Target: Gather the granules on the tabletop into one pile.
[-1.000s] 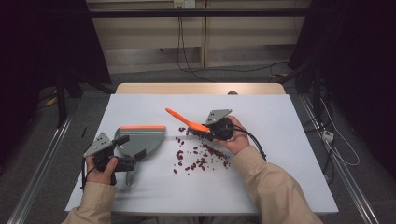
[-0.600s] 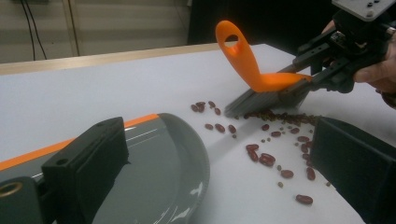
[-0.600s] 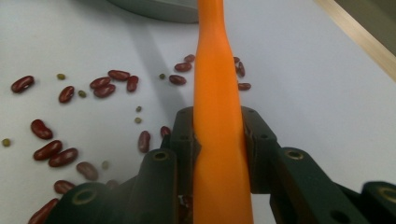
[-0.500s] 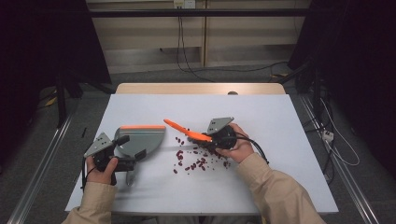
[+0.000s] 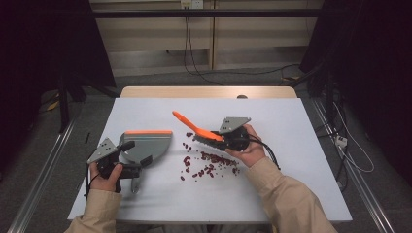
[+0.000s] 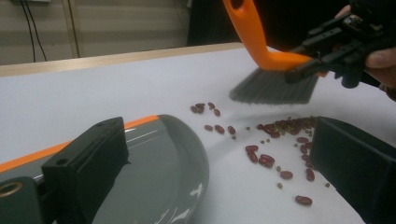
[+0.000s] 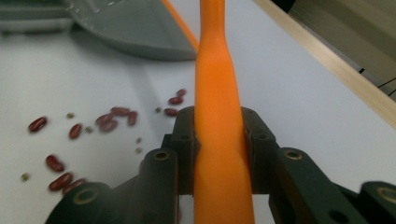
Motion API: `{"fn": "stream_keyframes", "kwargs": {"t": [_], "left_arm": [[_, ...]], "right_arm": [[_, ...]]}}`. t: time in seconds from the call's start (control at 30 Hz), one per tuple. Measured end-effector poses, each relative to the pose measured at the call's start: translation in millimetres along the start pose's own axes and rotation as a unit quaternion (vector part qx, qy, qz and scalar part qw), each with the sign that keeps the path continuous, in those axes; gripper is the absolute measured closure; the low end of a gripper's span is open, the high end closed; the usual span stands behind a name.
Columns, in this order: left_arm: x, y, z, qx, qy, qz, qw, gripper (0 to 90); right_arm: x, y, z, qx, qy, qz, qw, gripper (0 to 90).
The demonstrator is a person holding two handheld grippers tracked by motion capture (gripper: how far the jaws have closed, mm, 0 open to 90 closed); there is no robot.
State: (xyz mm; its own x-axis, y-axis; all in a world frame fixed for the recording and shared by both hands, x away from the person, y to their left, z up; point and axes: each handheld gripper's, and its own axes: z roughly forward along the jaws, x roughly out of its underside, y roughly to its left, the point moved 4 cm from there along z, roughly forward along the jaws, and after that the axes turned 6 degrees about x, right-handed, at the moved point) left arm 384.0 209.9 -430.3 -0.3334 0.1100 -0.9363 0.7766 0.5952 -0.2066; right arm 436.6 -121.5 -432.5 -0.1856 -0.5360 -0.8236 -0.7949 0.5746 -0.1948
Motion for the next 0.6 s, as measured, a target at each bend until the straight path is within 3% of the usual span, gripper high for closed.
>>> {"fn": "stream_keyframes", "kwargs": {"t": [0.13,0.37,0.6], "left_arm": [[0.3,0.6,0.3,0.001,0.001,0.000,1.0000,4.1],[0.4,2.3,-0.4,-0.001,0.002,-0.001,1.0000,4.1],[1.0,2.6,0.5,0.001,0.002,-0.004,1.0000,4.1]], "right_arm": [[-5.9,-12.0,7.2,0.013,-0.003,0.005,0.9999,71.4],[-15.9,-33.4,49.1,0.030,-0.005,0.026,0.9992,71.4],[-20.9,-40.0,77.0,0.038,0.008,0.003,0.9992,71.4]]}}
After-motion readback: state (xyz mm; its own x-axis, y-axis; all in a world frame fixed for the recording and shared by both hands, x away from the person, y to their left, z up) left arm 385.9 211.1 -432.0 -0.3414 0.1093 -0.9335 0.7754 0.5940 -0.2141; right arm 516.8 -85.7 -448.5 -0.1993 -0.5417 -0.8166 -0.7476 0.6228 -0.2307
